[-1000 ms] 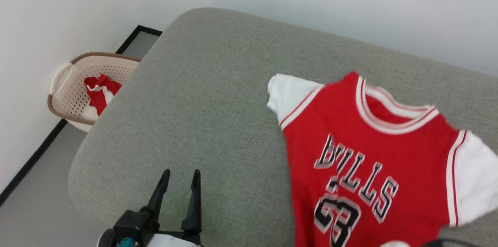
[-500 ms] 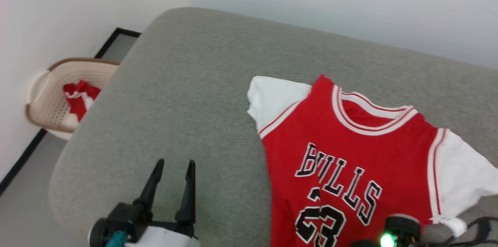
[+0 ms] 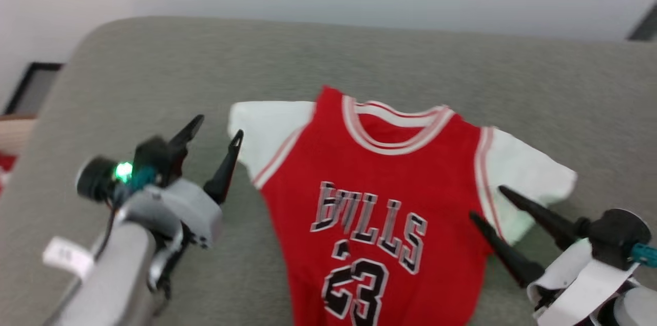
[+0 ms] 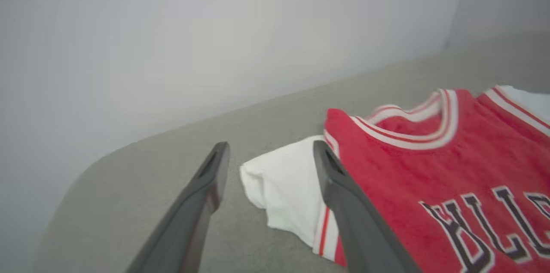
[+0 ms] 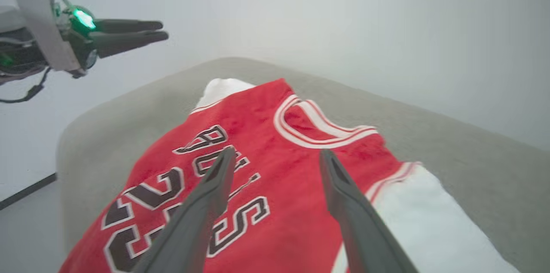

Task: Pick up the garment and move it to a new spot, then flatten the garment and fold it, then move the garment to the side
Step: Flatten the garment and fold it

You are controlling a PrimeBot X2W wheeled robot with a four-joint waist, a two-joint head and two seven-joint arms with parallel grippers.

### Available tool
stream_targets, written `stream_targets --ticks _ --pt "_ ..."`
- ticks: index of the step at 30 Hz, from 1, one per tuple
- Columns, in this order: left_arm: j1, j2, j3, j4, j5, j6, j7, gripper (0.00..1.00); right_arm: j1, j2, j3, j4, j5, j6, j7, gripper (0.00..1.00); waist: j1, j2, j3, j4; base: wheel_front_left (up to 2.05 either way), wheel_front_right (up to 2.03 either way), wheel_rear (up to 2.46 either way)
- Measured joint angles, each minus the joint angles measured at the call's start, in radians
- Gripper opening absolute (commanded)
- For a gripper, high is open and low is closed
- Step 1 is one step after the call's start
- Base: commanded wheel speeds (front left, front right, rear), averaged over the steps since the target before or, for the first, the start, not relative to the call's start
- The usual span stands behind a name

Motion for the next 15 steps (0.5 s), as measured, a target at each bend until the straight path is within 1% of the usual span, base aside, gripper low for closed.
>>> stream_targets --ticks 2,5,9,10,13,15 --pt "-0.077 0.072 -0.088 0.047 -0.065 -0.002 0.068 1.0 0.051 0.058 -0.104 0.032 -0.028 0.0 -0.003 1.0 0.0 0.0 0.011 -0.041 0.0 0.0 0.0" --pt "-0.195 0.173 -0.198 0.109 -0.22 -0.002 0.179 1.0 0.109 0.162 -0.248 0.037 -0.087 0.0 -0.004 1.0 0.0 0.0 0.03 -0.104 0.0 0.0 0.0" --pt "-0.341 0.288 -0.32 0.176 -0.396 -0.002 0.319 1.0 0.165 0.26 -0.355 0.019 -0.146 0.0 -0.005 1.0 0.0 0.0 0.057 -0.188 0.0 0.0 0.0" --pt "-0.37 0.31 -0.343 0.195 -0.431 -0.002 0.355 1.0 0.169 0.277 -0.372 0.014 -0.155 0.0 -0.005 1.0 0.0 0.0 0.065 -0.208 0.0 0.0 0.0" --pt "-0.45 0.351 -0.395 0.274 -0.519 -0.002 0.486 1.0 0.183 0.313 -0.409 0.003 -0.177 0.0 -0.005 1.0 0.0 0.0 0.088 -0.268 0.0 0.0 0.0" --pt "-0.493 0.361 -0.427 0.317 -0.582 -0.002 0.575 1.0 0.184 0.325 -0.419 -0.003 -0.183 0.0 -0.005 1.0 0.0 0.0 0.104 -0.304 0.0 0.0 0.0"
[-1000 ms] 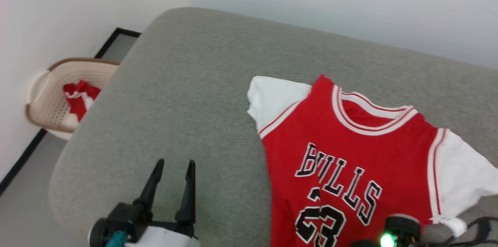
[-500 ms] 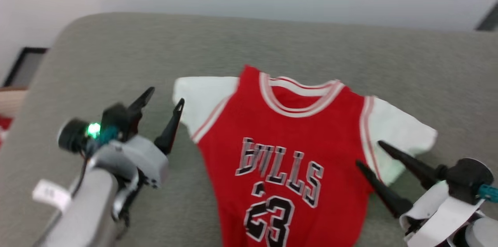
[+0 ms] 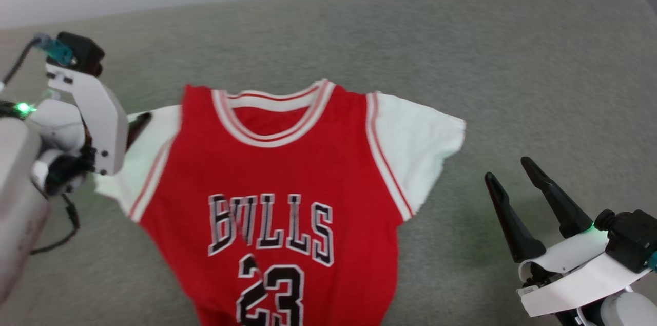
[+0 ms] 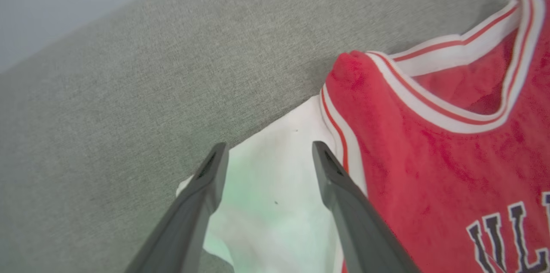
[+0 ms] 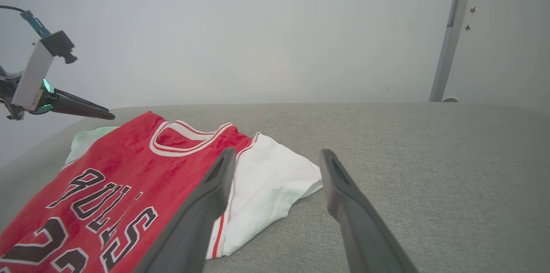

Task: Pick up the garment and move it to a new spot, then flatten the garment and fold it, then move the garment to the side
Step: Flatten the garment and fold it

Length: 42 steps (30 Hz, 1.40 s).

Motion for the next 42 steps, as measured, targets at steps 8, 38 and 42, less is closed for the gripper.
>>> stream_targets --ticks 8,38,42 --pt "-0.102 0.053 -0.112 0.099 -0.127 0.0 0.275 1.0 -0.001 0.022 -0.013 -0.014 -0.008 0.0 0.0 1.0 0.0001 0.0 0.077 -0.108 0.0 0.0 0.0" --pt "-0.381 -0.087 -0.412 0.028 -0.235 0.004 0.231 0.0 -1.076 -0.287 0.879 0.258 0.303 0.0 0.607 1.0 0.0 0.0 0.225 0.057 0.0 0.0 0.0" --pt "-0.413 -0.104 -0.454 0.028 -0.256 0.003 0.2 0.0 -1.122 -0.287 0.908 0.29 0.32 0.0 0.672 1.0 0.0 0.0 0.246 0.09 0.0 0.0 0.0"
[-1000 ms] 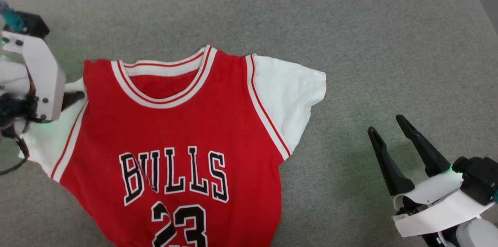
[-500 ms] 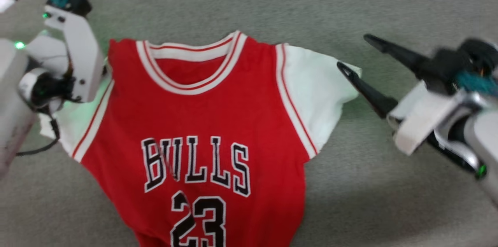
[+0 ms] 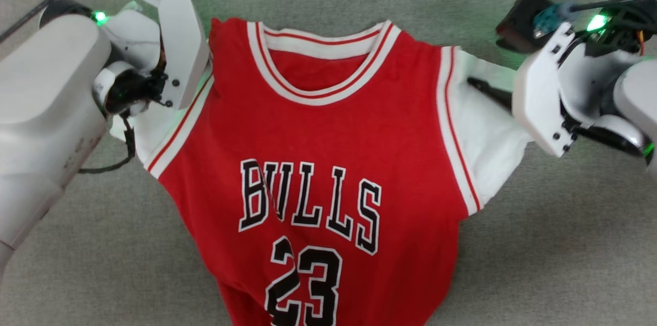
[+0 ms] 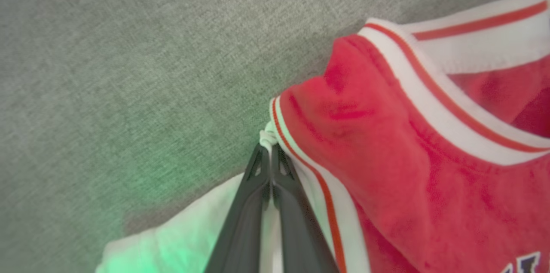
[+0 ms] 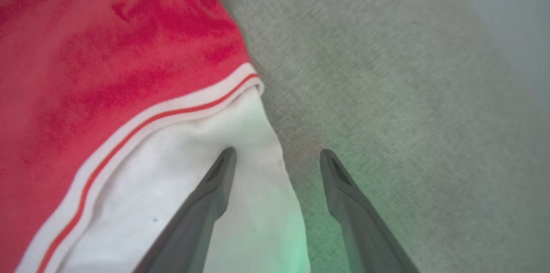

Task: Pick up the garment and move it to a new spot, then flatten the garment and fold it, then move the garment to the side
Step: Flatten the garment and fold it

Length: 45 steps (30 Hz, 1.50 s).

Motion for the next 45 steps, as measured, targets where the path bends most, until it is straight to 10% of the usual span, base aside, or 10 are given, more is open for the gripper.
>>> stream_targets --ticks 3,6,19,35,45 --pt "-0.022 -0.002 -0.029 0.001 -0.02 -0.001 -0.023 0.0 0.021 0.005 -0.002 -0.019 -0.013 -0.001 0.075 1.0 0.0 0.0001 0.016 0.015 0.0 0.0 0.0" --pt "-0.036 -0.007 -0.053 0.006 -0.035 -0.002 -0.041 0.0 0.03 -0.01 -0.01 -0.058 -0.012 -0.002 0.114 0.0 0.0 0.0 0.023 0.026 0.0 0.0 0.0" --pt "-0.055 -0.04 -0.081 0.089 -0.066 -0.004 -0.363 0.0 -0.046 -0.006 -0.016 0.135 0.117 0.0 -0.207 0.0 0.0 0.0 -0.041 0.021 0.0 0.0 0.0" --pt "-0.436 -0.222 0.191 0.455 -0.127 0.024 -0.917 0.0 -0.438 0.106 -0.244 0.658 0.105 0.0 -0.578 0.0 0.0 0.0 -0.025 0.009 0.0 0.0 0.0" --pt "-0.515 -0.222 0.399 0.442 -0.061 0.003 -0.952 0.0 -0.536 0.183 -0.351 0.821 0.08 0.0 -0.672 0.0 0.0 0.0 -0.044 0.005 0.0 0.0 0.0"
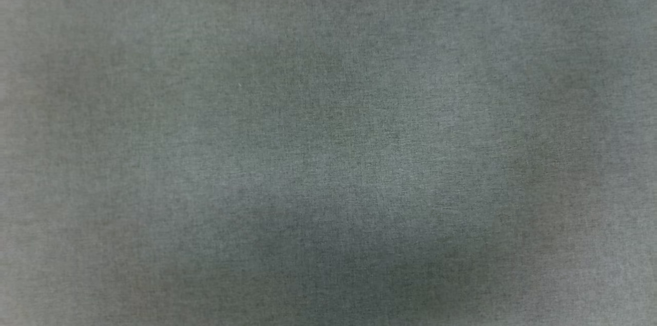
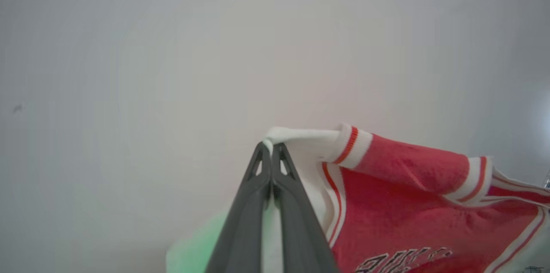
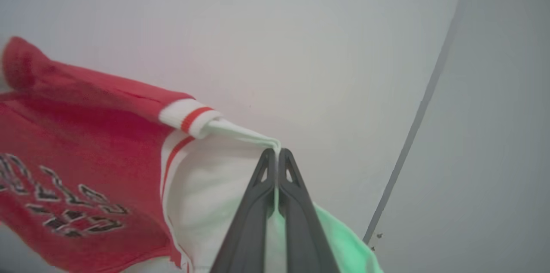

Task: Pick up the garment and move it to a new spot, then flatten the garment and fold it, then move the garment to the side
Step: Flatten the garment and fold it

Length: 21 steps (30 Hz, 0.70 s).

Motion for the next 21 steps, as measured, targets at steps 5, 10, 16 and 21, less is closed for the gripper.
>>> stream_targets --ticks 5,10,16,21 --pt "0.243 0.015 0.043 -0.075 -0.009 -0.005 -0.002 0.0 0.192 -0.012 0.068 -0.077 0.02 0.0 0.0 0.0 0.0 0.0 -0.036 0.0 0.0 0.0 0.0" --pt "0.56 0.07 -0.036 -0.285 -0.089 -0.005 0.002 0.0 0.404 -0.09 0.149 -0.207 0.097 0.0 0.033 0.0 0.0 0.0 -0.075 0.0 0.0 0.0 0.0" --pt "0.917 0.159 -0.047 -0.533 -0.185 -0.005 -0.002 0.0 0.635 -0.215 0.234 -0.419 0.178 0.0 0.07 0.0 0.0 0.0 -0.123 0.004 0.0 0.0 0.0" --pt "1.168 0.229 -0.098 -0.714 -0.213 -0.005 -0.002 0.0 0.82 -0.326 0.287 -0.607 0.228 0.0 0.091 0.0 0.0 0.0 -0.164 0.006 0.0 0.0 0.0"
